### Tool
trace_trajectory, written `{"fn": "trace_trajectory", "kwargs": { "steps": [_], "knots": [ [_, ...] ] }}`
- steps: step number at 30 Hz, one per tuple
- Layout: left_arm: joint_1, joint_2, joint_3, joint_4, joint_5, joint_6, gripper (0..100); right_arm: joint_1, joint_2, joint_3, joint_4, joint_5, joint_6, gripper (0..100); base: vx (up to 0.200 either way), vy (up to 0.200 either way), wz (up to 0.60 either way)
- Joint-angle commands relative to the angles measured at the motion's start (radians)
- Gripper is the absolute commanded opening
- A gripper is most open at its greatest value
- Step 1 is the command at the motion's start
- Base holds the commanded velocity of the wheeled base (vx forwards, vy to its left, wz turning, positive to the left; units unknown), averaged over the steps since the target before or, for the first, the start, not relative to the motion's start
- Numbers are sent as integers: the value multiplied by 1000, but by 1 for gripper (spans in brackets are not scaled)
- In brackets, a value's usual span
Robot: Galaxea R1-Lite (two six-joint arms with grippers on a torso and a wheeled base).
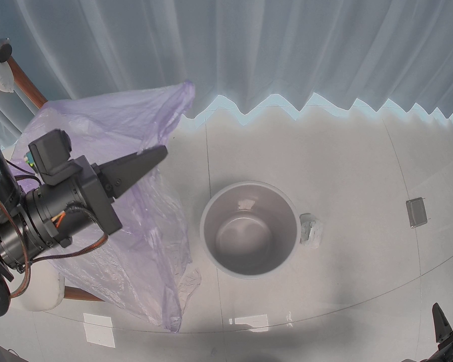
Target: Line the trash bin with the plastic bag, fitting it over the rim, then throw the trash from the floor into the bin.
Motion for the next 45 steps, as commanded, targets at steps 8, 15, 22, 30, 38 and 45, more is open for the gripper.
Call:
{"fn": "trace_trajectory", "kwargs": {
  "steps": [8, 15, 22, 30, 38, 45],
  "knots": [
    [-105, 106, -95, 5, -52, 3, 0, 0, -17, 18, 0, 0, 1, 100, 0, 0, 0],
    [-119, 207, -185, -2, -107, -6, 0, 0, -17, 18, 0, 0, 0, 100, 0, 0, 0],
    [-196, 238, -262, -2, -105, -7, 0, 0, -17, 18, 0, 0, 1, 100, 0, 0, 0],
    [-242, 230, -277, 11, -95, -15, 0, 0, -17, 18, 1, 0, 1, 100, 0, 0, 0],
    [-235, 218, -248, 14, -91, -15, 0, 0, -17, 18, 0, 0, 1, 100, 0, 0, 0],
    [-239, 189, -239, 18, -91, -15, 0, 0, -17, 18, 0, 0, 0, 100, 0, 0, 0]
  ]
}}
